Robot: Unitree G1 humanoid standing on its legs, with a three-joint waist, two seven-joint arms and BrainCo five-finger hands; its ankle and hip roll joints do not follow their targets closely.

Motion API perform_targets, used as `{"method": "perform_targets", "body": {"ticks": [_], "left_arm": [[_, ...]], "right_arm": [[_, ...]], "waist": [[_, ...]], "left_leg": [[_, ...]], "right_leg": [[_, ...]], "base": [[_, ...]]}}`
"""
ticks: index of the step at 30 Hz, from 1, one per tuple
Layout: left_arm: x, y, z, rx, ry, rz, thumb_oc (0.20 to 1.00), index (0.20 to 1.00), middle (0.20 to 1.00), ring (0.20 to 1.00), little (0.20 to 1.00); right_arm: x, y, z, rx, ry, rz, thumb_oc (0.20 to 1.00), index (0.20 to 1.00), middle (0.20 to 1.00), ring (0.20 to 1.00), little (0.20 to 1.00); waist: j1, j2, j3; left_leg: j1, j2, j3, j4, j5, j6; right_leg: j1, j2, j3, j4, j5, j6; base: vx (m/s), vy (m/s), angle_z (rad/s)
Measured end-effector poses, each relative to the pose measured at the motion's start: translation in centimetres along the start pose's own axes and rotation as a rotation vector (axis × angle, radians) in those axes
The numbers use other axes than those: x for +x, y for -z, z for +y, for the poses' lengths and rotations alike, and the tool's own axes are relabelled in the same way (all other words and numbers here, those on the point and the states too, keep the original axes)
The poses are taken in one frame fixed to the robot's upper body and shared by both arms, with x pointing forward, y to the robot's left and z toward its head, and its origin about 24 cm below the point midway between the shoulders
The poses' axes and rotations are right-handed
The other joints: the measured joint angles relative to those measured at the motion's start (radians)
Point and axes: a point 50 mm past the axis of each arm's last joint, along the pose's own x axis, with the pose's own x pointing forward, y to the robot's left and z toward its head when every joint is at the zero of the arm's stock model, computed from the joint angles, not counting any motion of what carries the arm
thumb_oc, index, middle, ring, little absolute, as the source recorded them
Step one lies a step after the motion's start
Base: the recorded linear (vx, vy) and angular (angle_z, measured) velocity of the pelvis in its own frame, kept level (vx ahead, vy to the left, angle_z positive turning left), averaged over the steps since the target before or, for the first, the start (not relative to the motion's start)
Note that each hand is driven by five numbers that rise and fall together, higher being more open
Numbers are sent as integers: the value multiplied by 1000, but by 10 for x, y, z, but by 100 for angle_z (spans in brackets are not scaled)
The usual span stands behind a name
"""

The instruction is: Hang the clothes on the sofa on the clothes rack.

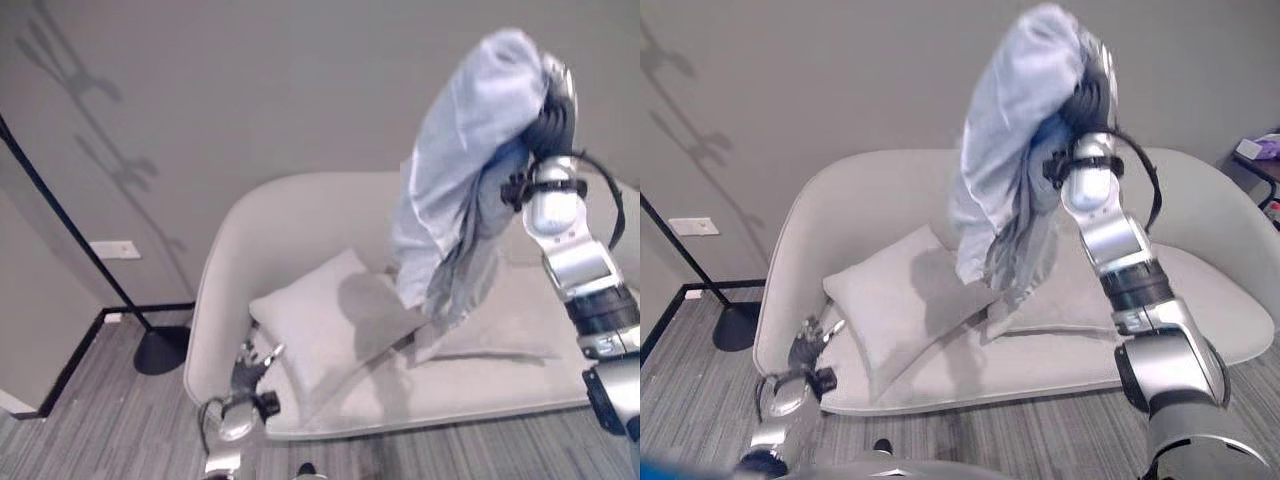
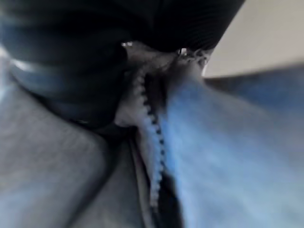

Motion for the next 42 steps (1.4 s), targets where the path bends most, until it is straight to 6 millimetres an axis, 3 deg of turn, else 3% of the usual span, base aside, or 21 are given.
{"method": "perform_targets", "body": {"ticks": [3, 8, 13, 18, 19, 22, 24, 25, 26, 27, 33, 42], "left_arm": [[9, -33, -27, 51, 70, -146, 1000, 1000, 1000, 1000, 1000], [5, -56, -65, 56, 186, -249, 1000, 1000, 1000, 1000, 1000], [-6, -51, -114, 152, 350, -249, 1000, 1000, 1000, 1000, 1000], [-35, -63, -164, -23, 572, -218, 1000, 1000, 1000, 1000, 1000], [-48, -66, -180, -66, 666, -210, 1000, 1000, 1000, 1000, 1000], [-66, -64, -201, -31, 811, -206, 1000, 1000, 1000, 1000, 1000], [-63, -60, -210, 39, 835, -187, 1000, 1000, 1000, 1000, 1000], [-61, -59, -212, 55, 833, -178, 940, 940, 940, 940, 940], [-59, -59, -213, 67, 829, -173, 715, 715, 715, 715, 715], [-56, -58, -214, 84, 821, -166, 200, 200, 200, 200, 200], [-22, -62, -207, 96, 651, -62, 200, 200, 200, 200, 200], [-19, -67, -196, -56, 576, -36, 200, 200, 200, 200, 200]], "right_arm": [[3, -21, 10, 64, -31, -86, 200, 200, 200, 200, 200], [-3, -30, 33, 220, -69, -72, 200, 200, 200, 200, 200], [-14, -46, 57, 333, -175, -86, 200, 200, 200, 200, 200], [-24, -66, 79, 418, -258, -128, 200, 200, 200, 200, 200], [-26, -68, 85, 450, -266, -117, 200, 200, 200, 200, 200], [-31, -72, 99, 512, -302, -84, 200, 200, 200, 200, 200], [-33, -72, 104, 557, -319, -54, 200, 200, 200, 200, 200], [-34, -73, 106, 570, -329, -50, 200, 200, 200, 200, 200], [-34, -73, 106, 580, -334, -43, 200, 200, 200, 200, 200], [-34, -72, 105, 583, -335, -39, 200, 200, 200, 200, 200], [-38, -90, 109, 665, -398, -80, 200, 200, 200, 200, 200], [-35, -77, 95, 584, -393, -79, 200, 200, 200, 200, 200]], "waist": [[-24, -5, -16], [-82, -15, -39], [-113, -9, -56], [-124, -12, -76], [-128, -13, -76], [-147, -15, -78], [-163, -15, -79], [-168, -14, -80], [-173, -12, -82], [-192, -11, -83], [-247, 11, -97], [-240, 17, -100]], "left_leg": [[16, -3, 29, -2, -1, -1], [48, -14, 66, -26, -1, 0], [46, -10, 77, -33, -1, 0], [29, -11, 84, -34, -1, 0], [29, -12, 87, -34, -1, 0], [29, -10, 94, -34, -1, 0], [29, -9, 101, -34, -1, 0], [29, -9, 105, -34, -1, 0], [29, -8, 111, -33, -4, 5], [29, -8, 112, -33, -5, 5], [29, -7, 155, -34, -6, 5], [36, 2, 168, -34, -10, 3]], "right_leg": [[0, -11, 24, -2, 4, 3], [4, -23, 50, -9, 8, 10], [-10, -27, 56, -6, 7, 11], [-42, -32, 66, 12, 5, 13], [-45, -33, 71, 14, 5, 14], [-58, -35, 80, 28, 2, 16], [-62, -36, 82, 34, 1, 16], [-67, -37, 86, 39, -1, 17], [-77, -39, 94, 47, -6, 16], [-80, -40, 97, 51, -6, 16], [-124, -49, 139, 81, -12, 18], [-127, -40, 155, 78, -12, 17]], "base": [[2, 65, -23], [0, 51, -20], [-5, 11, -3], [-7, 2, -5], [-12, -5, -5], [3, -7, -8], [5, 1, -6], [13, 1, -14], [16, 4, -14], [16, 4, -11], [16, 0, -20], [14, -39, -6]]}}
